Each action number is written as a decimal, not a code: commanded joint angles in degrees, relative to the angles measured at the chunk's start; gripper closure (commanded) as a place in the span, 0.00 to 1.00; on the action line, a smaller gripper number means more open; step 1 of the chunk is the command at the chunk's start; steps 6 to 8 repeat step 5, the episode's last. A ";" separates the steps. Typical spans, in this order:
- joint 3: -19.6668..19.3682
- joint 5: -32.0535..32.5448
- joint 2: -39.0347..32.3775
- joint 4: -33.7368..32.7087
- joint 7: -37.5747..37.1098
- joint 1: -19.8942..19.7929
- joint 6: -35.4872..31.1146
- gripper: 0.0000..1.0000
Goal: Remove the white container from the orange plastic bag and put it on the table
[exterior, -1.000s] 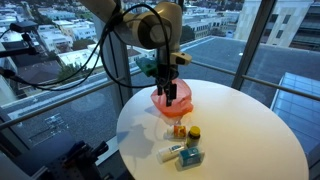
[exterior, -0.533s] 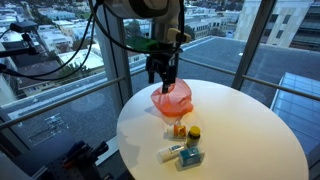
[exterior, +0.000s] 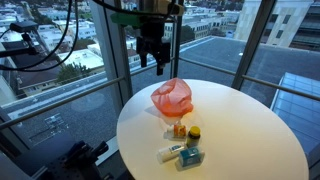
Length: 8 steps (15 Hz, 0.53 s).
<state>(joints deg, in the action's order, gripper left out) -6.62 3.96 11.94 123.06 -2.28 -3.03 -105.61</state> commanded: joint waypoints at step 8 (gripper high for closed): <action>0.81 -0.15 -0.04 -0.03 0.24 -0.77 0.13 0.00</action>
